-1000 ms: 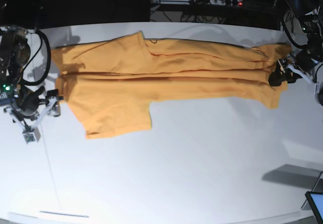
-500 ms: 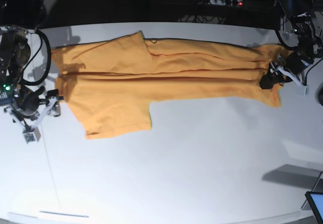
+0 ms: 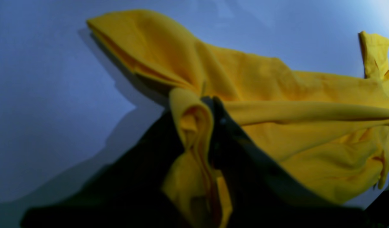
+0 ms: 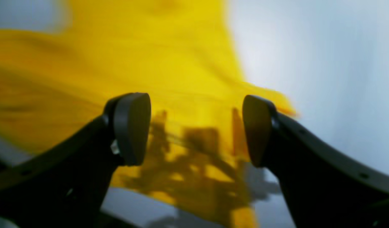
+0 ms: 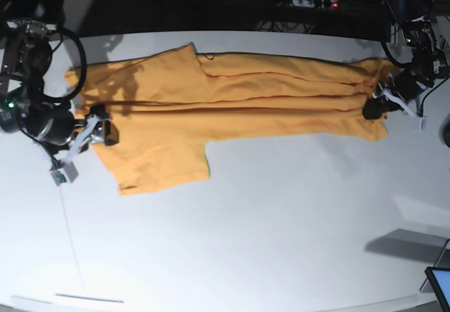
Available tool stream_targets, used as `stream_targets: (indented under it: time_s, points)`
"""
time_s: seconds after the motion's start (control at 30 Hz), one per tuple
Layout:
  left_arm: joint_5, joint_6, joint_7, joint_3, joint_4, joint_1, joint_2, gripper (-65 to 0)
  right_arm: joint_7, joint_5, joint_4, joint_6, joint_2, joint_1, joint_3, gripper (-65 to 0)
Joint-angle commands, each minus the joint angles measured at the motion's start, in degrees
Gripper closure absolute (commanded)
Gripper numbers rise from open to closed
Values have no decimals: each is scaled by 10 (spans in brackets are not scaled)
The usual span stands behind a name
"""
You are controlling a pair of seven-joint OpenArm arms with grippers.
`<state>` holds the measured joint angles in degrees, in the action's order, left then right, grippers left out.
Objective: Fold the T-shirt properly
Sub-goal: 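Move the right gripper to the strip's sleeve end and grasp it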
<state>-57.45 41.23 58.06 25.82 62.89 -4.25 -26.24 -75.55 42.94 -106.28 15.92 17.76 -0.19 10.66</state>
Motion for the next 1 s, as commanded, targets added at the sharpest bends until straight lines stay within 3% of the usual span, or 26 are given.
stream_targets:
  time_s: [0.0,0.03,0.1,0.2,0.23,0.3,0.5,0.77,0.97]
  points:
    - [70,-12,68,-6,-5,-11,-1,0,6,21,-8,-2,8,1,6,-438]
    - [70,-12,67,-6,-5,-11,-1,0,6,36,-8,-2,8,1,6,-428]
    - [70,-12,53,-6,-4,-14,-1,0,5,55,-8,-2,8,1,6,-332]
    - [71,-12,46,-6,-7,-15,-3,0,3,78,-6,-2,8,1,7,-54]
    - [71,-12,46,-6,-8,-15,-6,0,2,84,-6,-2,8,0,7,0]
    - [71,-12,45,-6,-9,-15,-7,0,2,99,-1,-2,0,-16,7,-33]
    - [71,-12,45,-6,-5,-12,-14,0,1,181,87,-3,-37,-50,56,-3]
    - [71,-12,45,-6,-4,-12,-15,0,2,237,181,-1,-35,-48,52,-3]
    - [71,-12,45,-6,-4,-13,-15,0,10,252,359,-1,-36,-10,1,-3]
